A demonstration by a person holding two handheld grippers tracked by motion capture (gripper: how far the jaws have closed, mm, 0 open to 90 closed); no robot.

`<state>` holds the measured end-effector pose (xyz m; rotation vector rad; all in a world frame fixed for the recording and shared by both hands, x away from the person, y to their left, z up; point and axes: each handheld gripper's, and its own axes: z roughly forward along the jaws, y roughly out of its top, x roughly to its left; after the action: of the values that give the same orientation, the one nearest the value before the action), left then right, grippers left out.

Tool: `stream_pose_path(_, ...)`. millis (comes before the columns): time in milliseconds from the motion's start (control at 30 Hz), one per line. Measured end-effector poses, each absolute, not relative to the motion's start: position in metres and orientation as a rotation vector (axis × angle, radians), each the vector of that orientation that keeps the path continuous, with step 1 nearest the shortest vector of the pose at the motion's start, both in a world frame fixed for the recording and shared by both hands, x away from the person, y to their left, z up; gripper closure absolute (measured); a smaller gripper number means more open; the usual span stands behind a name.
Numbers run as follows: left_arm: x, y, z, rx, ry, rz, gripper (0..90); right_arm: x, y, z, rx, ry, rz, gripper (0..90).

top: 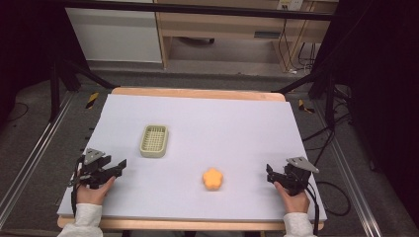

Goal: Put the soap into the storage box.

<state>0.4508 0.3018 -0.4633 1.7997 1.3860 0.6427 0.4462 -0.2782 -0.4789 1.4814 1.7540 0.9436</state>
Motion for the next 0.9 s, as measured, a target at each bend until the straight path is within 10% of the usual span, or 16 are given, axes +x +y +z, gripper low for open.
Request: stream_pose_path(900, 0.444, 0.274, -0.455, 1.877, 1.287, 0.63, 33.8, 0.44, -0.278, -0.476, 1.475, 1.75, 0.938, 5.2)
